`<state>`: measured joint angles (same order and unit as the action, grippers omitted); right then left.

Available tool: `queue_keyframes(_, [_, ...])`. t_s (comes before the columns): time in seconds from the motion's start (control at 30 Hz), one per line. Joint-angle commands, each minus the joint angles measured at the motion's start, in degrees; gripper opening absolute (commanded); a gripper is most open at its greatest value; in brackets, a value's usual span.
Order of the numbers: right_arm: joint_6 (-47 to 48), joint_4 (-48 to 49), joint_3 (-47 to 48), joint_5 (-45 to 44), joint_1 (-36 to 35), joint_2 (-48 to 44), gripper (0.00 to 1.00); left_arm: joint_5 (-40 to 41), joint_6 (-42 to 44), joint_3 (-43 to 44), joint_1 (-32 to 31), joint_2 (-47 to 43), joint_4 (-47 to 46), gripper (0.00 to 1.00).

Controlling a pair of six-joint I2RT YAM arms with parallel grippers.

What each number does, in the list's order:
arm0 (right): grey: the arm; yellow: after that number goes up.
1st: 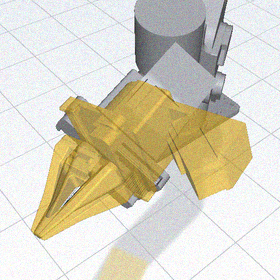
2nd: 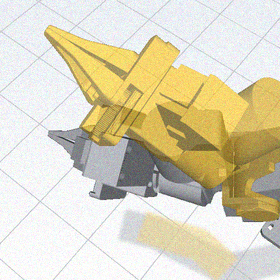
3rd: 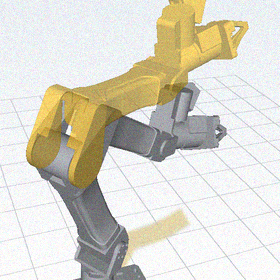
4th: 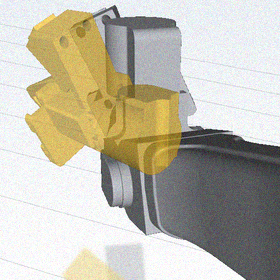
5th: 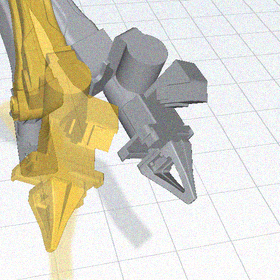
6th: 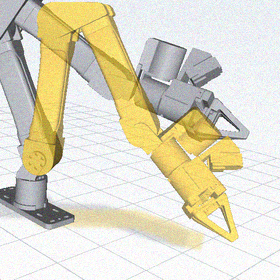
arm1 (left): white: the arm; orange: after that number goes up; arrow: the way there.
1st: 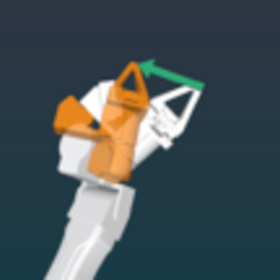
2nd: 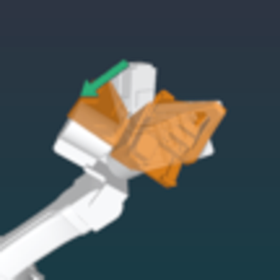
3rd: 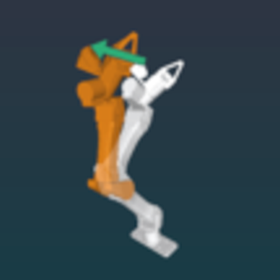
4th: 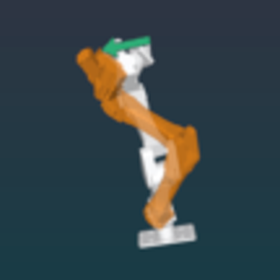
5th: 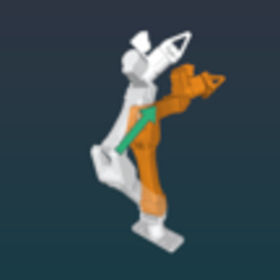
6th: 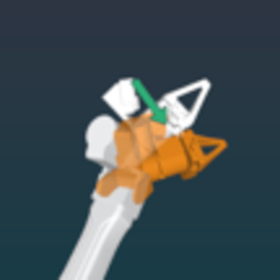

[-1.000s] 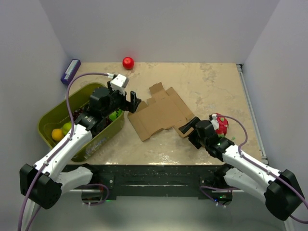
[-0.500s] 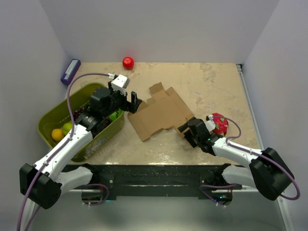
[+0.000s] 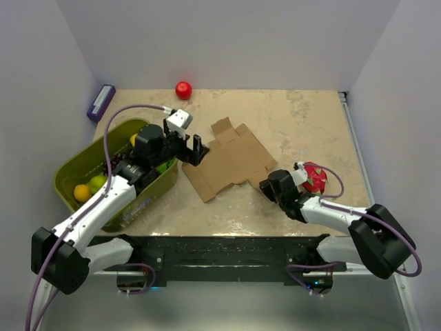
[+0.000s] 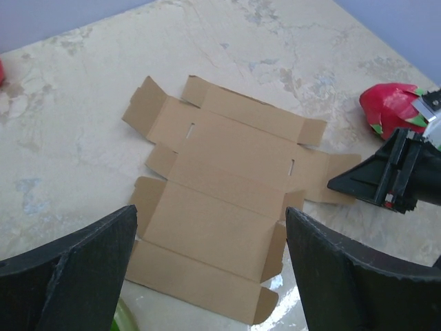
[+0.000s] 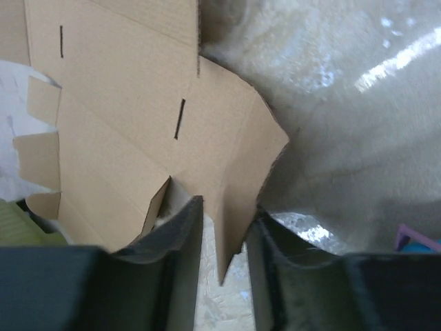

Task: Fold the paper box

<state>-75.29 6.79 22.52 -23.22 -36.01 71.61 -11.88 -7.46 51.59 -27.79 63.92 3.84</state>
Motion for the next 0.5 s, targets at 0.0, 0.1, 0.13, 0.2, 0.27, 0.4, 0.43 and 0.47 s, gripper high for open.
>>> queue_keyframes(0.0, [9.6,5.6,1.4,-2.9,-0.3,-0.6,0.25,-6.7,-0.9,-0.3,-0.2,1.2,-2.7,0.93])
queue_keyframes(0.1, [14.4,6.9,1.6,-3.1,-0.2,-1.7,0.11,-7.8,-0.9,-0.5,-0.2,0.9,-3.0,0.93])
queue_keyframes(0.13, [15.8,7.4,1.8,-3.2,-0.2,-2.2,0.09,-8.0,-0.9,-0.6,-0.2,0.8,-3.0,0.94])
queue_keyframes(0.2, [20.8,8.0,2.7,-2.7,-0.1,-4.1,0.0,-8.2,-0.4,-0.6,-0.2,0.5,-3.0,0.94])
queue_keyframes(0.27, [24.7,7.5,3.7,-2.3,-0.1,-5.7,0.0,-8.2,0.2,-0.8,-0.2,0.0,-3.0,0.95])
queue_keyframes(0.4, [35.7,5.8,6.5,-0.7,0.0,-11.0,0.0,-7.5,1.4,-0.5,-0.2,-0.9,-3.0,0.98])
queue_keyframes(0.43, [37.2,5.3,7.0,-0.2,0.0,-13.2,0.0,-6.8,1.3,-0.2,-0.2,-0.9,-3.0,0.98])
queue_keyframes(0.47, [38.9,4.1,7.6,0.2,-0.1,-14.5,0.0,-6.4,1.1,0.4,-0.2,-0.7,-3.0,0.99])
